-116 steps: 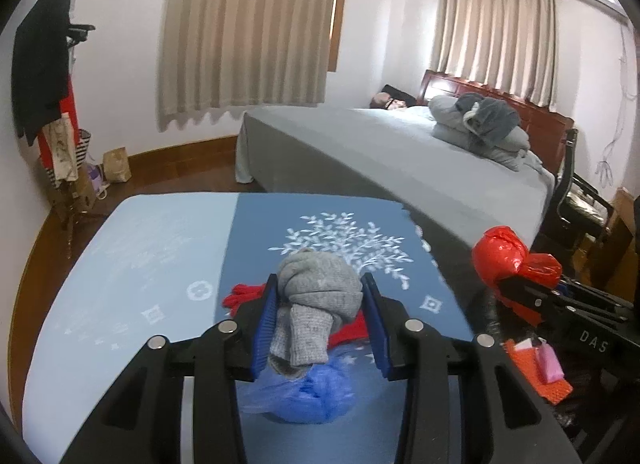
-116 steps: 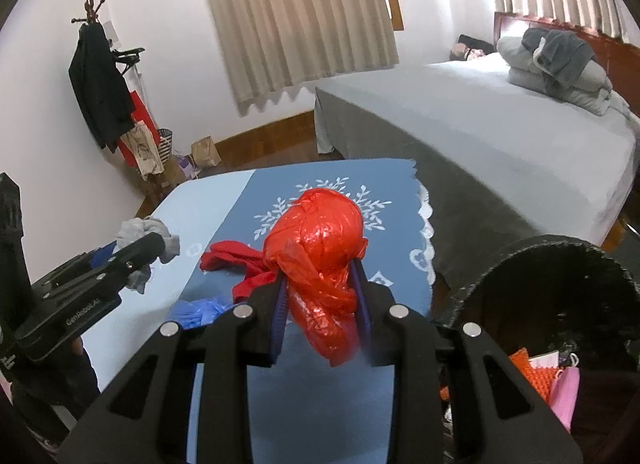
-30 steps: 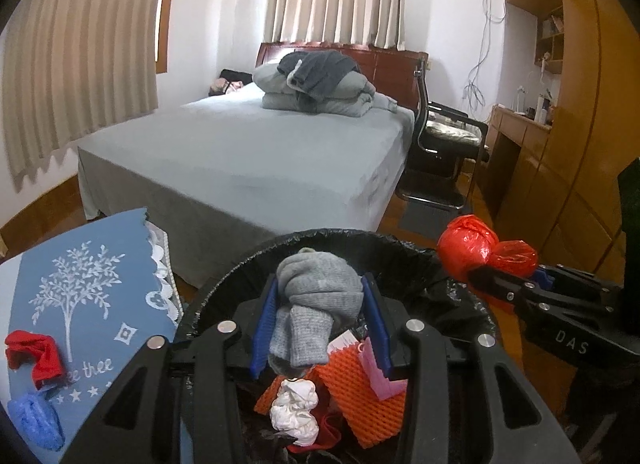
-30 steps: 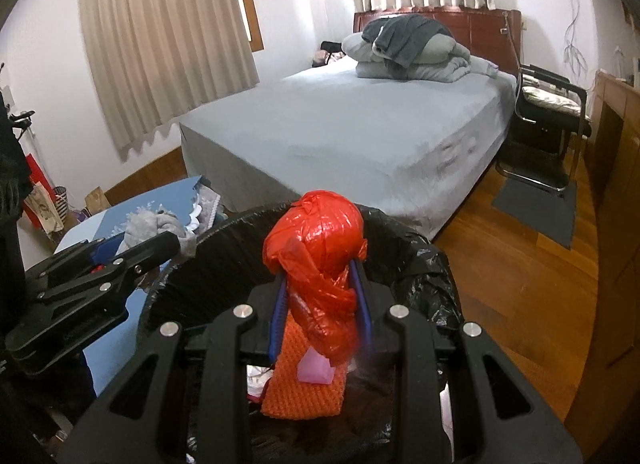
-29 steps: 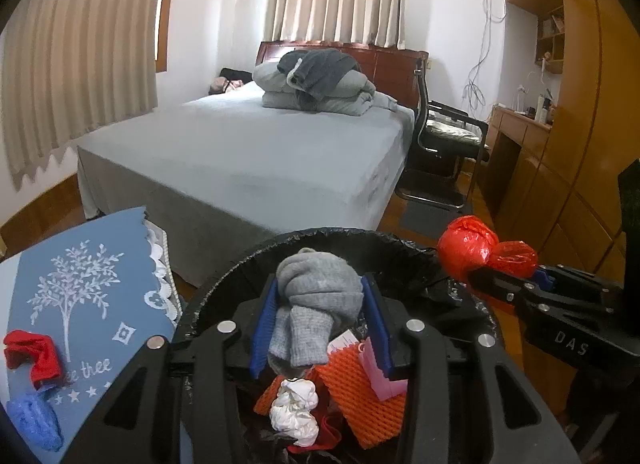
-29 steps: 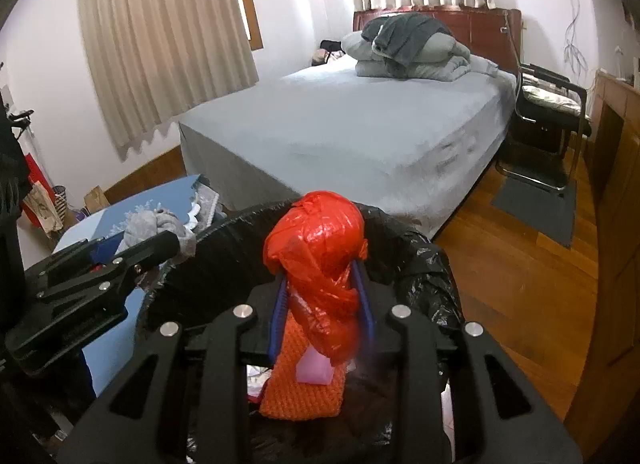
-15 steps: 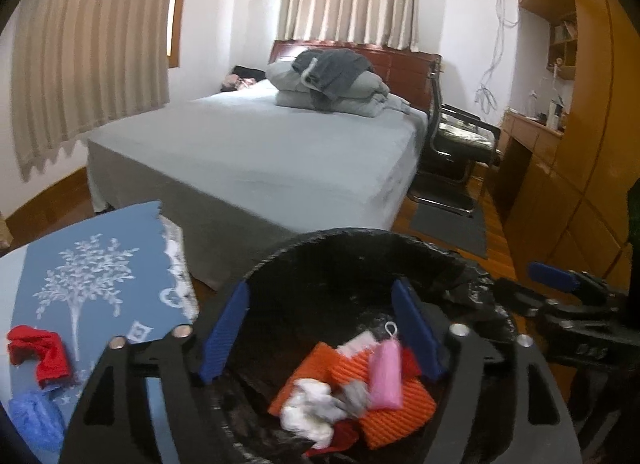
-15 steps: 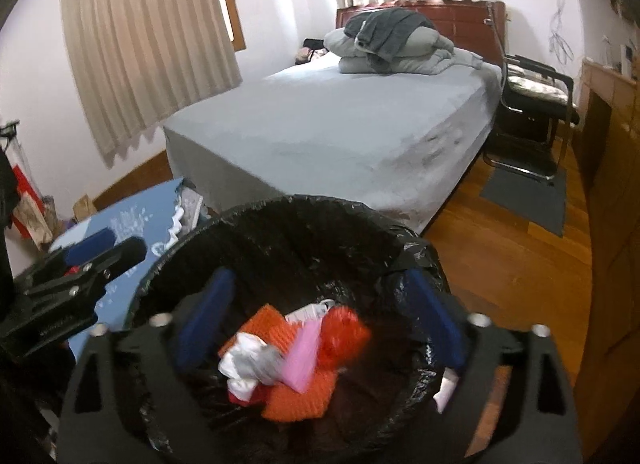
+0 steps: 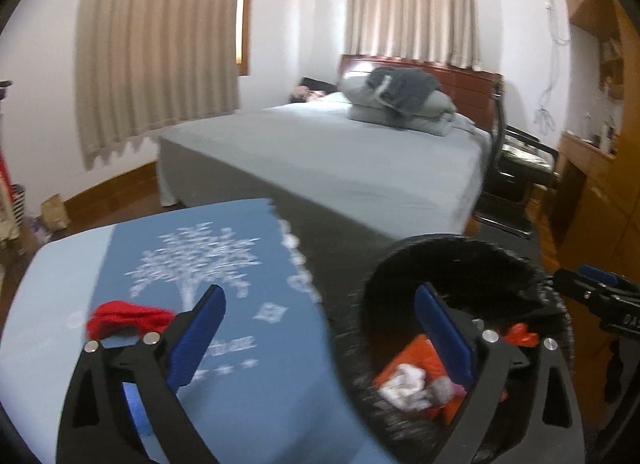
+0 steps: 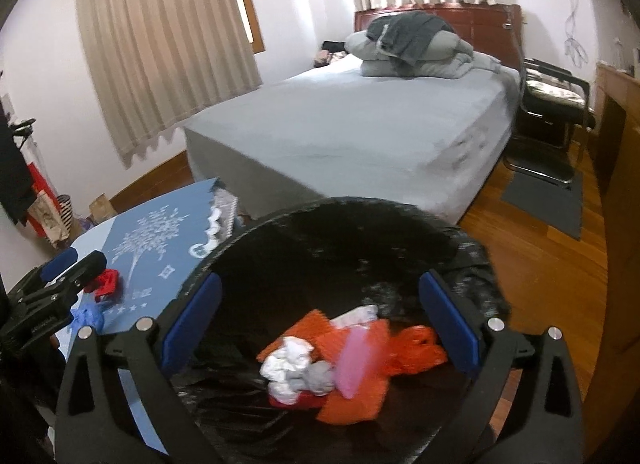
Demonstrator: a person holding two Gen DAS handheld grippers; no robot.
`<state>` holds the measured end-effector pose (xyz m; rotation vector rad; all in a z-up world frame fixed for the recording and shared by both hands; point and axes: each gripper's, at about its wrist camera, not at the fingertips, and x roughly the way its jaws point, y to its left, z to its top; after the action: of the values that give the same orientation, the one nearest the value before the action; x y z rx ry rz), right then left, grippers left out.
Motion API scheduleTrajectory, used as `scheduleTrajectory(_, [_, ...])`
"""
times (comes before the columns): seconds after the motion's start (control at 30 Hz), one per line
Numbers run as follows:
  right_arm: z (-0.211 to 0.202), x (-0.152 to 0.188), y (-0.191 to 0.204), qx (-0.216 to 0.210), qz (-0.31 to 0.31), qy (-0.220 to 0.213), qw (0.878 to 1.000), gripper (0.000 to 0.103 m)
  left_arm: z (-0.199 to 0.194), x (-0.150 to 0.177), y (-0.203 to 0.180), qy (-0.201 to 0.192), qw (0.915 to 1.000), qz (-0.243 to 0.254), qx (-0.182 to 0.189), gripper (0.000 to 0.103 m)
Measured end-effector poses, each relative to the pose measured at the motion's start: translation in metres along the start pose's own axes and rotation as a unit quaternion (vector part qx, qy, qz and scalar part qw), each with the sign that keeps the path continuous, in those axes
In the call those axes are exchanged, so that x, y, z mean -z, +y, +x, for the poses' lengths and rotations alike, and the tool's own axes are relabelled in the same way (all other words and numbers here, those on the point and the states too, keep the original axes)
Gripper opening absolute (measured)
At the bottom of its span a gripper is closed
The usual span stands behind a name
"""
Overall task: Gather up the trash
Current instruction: 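Move both tools back to the table and grasp the blue plastic bag with the left tool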
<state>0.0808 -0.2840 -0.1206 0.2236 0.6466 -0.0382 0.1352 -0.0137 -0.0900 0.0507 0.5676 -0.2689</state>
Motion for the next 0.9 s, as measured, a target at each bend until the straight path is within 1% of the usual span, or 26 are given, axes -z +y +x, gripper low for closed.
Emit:
scheduleTrajectory(0.2, [0.011,0.003,0.047,-0.032,-0.027,0.007,0.999,0.097,-0.015,0.016,0.05,0.002,0.9986,-0.019,-0.049,0.094])
scheduleTrajectory(0.33, [0.019,0.005,0.078,-0.049,-0.045,0.007,0.998,0.097,-0.018,0.031,0.087,0.012,0.9959,-0.038,-0.081,0.094])
scheduleTrajectory(0.43, [0.027,0.009,0.098,-0.06,-0.055,0.008,0.997,0.097,-0.019,0.042,0.107,0.022,0.9937,-0.044,-0.1,0.094])
scheduleTrajectory(0.57, [0.04,0.016,0.128,-0.073,-0.074,0.021,0.994,0.097,-0.021,0.055,0.127,0.035,0.991,-0.057,-0.116,0.094])
scheduleTrajectory(0.7, [0.048,0.022,0.149,-0.083,-0.095,0.029,0.992,0.097,-0.016,0.068,0.146,0.05,0.9886,-0.074,-0.122,0.094])
scheduleTrajectory(0.9, [0.057,0.025,0.163,-0.086,-0.104,0.033,0.99,0.097,-0.002,0.083,0.156,0.071,0.9867,-0.084,-0.12,0.094])
